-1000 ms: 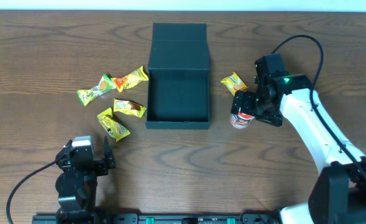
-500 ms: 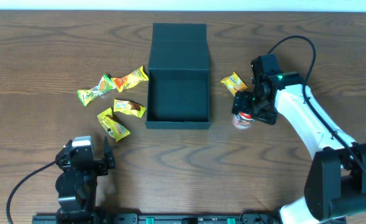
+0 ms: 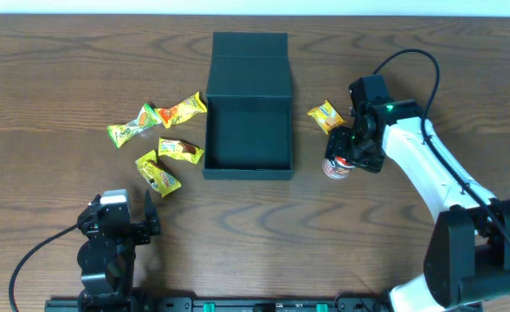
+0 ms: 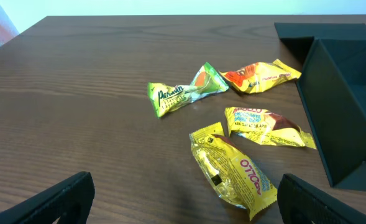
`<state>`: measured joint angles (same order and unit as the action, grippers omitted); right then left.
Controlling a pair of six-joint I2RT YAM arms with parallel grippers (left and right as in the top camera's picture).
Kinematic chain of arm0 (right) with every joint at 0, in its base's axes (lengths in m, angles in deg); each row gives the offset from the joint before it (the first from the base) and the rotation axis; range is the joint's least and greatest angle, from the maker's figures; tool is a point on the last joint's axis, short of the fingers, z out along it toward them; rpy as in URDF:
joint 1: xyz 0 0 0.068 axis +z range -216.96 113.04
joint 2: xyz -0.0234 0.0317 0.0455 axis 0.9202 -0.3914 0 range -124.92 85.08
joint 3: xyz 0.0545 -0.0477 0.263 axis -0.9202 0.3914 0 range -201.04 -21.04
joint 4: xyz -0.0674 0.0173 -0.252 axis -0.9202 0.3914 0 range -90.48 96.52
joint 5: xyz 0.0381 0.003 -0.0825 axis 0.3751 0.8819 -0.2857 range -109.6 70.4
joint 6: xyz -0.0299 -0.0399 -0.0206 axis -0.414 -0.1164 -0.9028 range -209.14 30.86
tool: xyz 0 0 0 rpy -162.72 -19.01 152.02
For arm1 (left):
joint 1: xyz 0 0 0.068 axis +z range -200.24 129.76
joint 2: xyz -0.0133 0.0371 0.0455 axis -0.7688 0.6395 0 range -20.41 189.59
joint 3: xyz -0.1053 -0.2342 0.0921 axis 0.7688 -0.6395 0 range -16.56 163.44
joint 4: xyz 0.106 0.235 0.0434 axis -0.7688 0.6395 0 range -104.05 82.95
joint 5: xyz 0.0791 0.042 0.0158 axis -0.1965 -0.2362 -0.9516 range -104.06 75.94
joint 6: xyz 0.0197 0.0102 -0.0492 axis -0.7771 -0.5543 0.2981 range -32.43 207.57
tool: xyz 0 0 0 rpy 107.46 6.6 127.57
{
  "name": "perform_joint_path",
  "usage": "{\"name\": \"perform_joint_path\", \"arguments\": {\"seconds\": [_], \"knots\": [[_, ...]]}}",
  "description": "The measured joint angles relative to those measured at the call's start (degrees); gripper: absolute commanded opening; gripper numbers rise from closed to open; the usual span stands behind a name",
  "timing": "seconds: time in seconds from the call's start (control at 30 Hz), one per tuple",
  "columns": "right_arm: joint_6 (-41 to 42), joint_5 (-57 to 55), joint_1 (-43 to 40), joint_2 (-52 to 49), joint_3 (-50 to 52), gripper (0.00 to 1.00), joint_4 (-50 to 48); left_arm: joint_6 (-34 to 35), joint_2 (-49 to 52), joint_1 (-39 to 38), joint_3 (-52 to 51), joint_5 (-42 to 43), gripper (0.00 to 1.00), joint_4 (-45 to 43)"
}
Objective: Pack container
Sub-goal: 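Lift the Pringles can and carry it over the green box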
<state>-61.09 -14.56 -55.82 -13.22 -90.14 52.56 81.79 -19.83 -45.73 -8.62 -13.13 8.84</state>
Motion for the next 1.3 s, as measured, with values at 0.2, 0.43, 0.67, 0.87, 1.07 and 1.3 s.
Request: {"name": "perform_joint_path", "arguments": {"seconds": [0.2,0.43,0.67,0.87,1.07,1.3], "knots": [[0.0,4.8,0.0,0.0,-2.9,0.65,0.8,0.0,0.0,0.0,0.0,0.0,0.95,0.0],[-1.1,11.2,0.1,0.0,-11.3,0.66,4.0,0.0,0.0,0.0,0.0,0.0,0.95,0.0],[-4.1,22.4,0.3,0.2,-21.3,0.71,4.0,0.0,0.0,0.0,0.0,0.0,0.95,0.0],[-5.3,34.3,3.7,0.8,-23.3,0.74,-3.1,0.0,0.0,0.0,0.0,0.0,0.95,0.0],[-5.6,38.6,10.3,0.7,-23.3,0.73,-6.9,0.0,0.0,0.0,0.0,0.0,0.95,0.0],[-5.2,40.1,13.0,-3.8,-23.5,0.73,-7.1,0.0,0.0,0.0,0.0,0.0,0.95,0.0]]}}
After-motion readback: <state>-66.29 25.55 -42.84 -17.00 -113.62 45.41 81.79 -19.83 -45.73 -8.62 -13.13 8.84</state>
